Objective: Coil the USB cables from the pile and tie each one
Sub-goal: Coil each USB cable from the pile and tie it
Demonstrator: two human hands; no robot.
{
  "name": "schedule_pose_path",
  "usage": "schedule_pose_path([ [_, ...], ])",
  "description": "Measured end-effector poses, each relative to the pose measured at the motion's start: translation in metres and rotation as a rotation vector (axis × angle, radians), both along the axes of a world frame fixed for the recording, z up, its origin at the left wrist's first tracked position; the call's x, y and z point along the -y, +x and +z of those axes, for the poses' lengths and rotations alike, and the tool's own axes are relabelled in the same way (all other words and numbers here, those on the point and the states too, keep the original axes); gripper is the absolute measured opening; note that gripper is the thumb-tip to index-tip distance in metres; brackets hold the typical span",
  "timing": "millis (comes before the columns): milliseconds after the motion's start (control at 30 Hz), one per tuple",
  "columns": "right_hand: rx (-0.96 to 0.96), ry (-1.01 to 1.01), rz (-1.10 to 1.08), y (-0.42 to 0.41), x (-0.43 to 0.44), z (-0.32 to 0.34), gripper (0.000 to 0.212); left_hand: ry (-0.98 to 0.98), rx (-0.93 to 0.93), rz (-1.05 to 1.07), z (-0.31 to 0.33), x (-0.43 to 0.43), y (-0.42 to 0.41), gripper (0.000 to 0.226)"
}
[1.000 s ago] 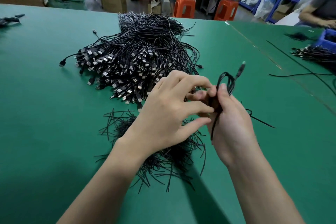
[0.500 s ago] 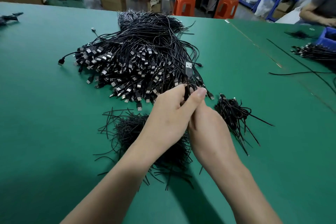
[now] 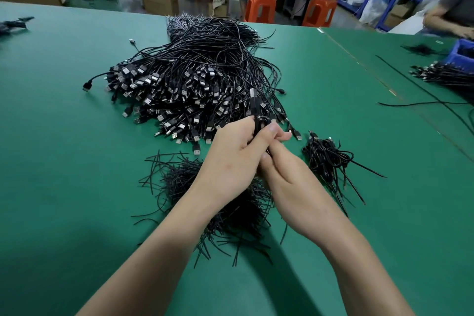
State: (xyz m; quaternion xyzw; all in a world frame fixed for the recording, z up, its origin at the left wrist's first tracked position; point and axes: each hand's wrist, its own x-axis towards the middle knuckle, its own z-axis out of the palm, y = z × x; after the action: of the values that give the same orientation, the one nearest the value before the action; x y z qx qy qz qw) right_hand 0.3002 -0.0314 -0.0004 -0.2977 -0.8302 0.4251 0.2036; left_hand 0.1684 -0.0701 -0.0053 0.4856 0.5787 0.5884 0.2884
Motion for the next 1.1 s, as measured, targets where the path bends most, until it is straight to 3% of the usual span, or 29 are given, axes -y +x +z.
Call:
schedule_pose_path([
  [100, -0.057, 0.084, -0.088, -0.003, 0.002, 0.000, 0.025, 0.037, 0.068, -0.101, 0.002, 0.000, -0.005, 0.024],
  [167, -0.167, 0.020, -0.127, -0.003, 0.001, 0.003, 0.030, 0.093, 0.121, -0.230, 0.006, 0.003, -0.012, 0.025],
  [333, -0.472, -0.605, 0.154, 0.000, 0.004, 0.013, 0.029, 0.220, 0.271, -0.354, 0.009, 0.008, -0.020, 0.032],
  [400, -0.476, -0.677, 0.202, -0.002, 0.005, 0.016, 0.028, 0.262, 0.341, -0.332, 0.009, 0.009, -0.018, 0.026],
  [600, -0.374, -0.526, 0.113, -0.003, 0.001, 0.016, 0.035, 0.264, 0.435, -0.238, 0.007, 0.005, -0.015, 0.014],
  [833, -0.466, -0.827, 0.121, -0.003, 0.001, 0.009, 0.034, 0.223, 0.341, -0.185, 0.000, -0.001, -0.014, 0.013],
  [1000, -0.448, -0.545, -0.048, -0.006, 0.005, -0.003, 0.033, 0.198, 0.322, -0.240, -0.002, -0.001, -0.016, 0.014],
  [1100, -0.414, -0.361, -0.076, -0.007, 0.003, -0.008, 0.032, 0.174, 0.162, -0.210, -0.003, -0.001, -0.023, 0.017],
])
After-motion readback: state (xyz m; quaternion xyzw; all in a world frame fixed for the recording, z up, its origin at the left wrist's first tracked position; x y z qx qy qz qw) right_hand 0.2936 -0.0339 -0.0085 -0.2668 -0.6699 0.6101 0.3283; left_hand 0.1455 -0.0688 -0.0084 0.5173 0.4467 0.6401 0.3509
